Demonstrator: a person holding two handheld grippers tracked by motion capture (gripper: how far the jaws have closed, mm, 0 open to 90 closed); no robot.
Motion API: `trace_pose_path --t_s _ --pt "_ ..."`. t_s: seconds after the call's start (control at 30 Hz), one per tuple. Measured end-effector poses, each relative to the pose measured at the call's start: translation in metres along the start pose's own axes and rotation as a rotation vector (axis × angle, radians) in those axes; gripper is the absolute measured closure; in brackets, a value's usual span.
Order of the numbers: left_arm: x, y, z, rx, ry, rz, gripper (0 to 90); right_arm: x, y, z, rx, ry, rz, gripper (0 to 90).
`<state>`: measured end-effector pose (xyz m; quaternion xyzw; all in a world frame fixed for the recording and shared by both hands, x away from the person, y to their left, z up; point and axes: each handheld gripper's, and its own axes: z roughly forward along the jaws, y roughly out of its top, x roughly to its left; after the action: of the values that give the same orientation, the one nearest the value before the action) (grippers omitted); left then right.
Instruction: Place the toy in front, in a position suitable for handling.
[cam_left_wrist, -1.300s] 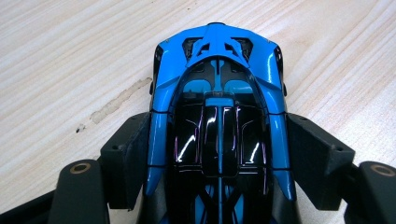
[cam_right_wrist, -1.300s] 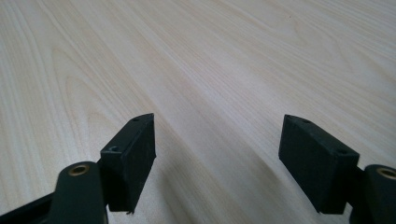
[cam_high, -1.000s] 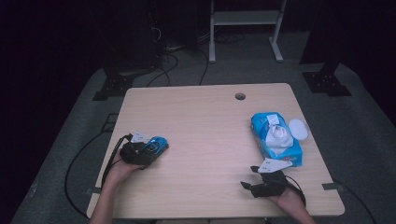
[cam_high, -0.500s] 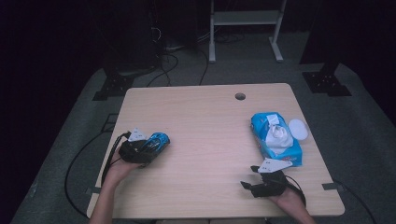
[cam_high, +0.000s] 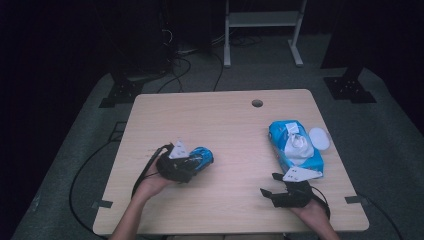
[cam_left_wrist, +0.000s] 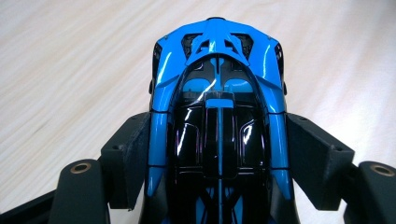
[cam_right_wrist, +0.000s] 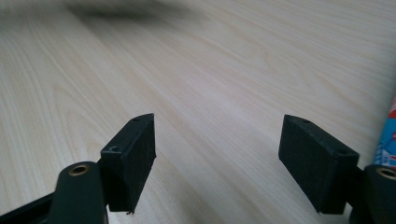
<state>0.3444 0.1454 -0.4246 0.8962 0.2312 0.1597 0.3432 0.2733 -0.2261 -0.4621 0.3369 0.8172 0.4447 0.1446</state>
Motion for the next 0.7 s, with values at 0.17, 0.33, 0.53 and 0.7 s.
trace_pose_path --t_s 0.17,0.33,0.53,0.7 --pt "-0.020 0.018 0.022 0.011 -0.070 0.046 28.1 -0.004 0.003 -0.008 -0.049 -0.019 0.017 31.2" --pt "-0.036 0.028 0.039 0.033 -0.114 0.082 28.1 -0.005 0.006 -0.015 -0.059 -0.033 0.015 30.4" --pt "-0.044 0.033 0.059 0.064 -0.154 0.091 28.1 -0.012 0.025 -0.035 -0.124 -0.130 -0.016 30.2" --pt "-0.047 0.034 0.069 0.100 -0.172 0.115 28.1 -0.033 0.038 -0.046 -0.160 -0.243 -0.009 29.5"
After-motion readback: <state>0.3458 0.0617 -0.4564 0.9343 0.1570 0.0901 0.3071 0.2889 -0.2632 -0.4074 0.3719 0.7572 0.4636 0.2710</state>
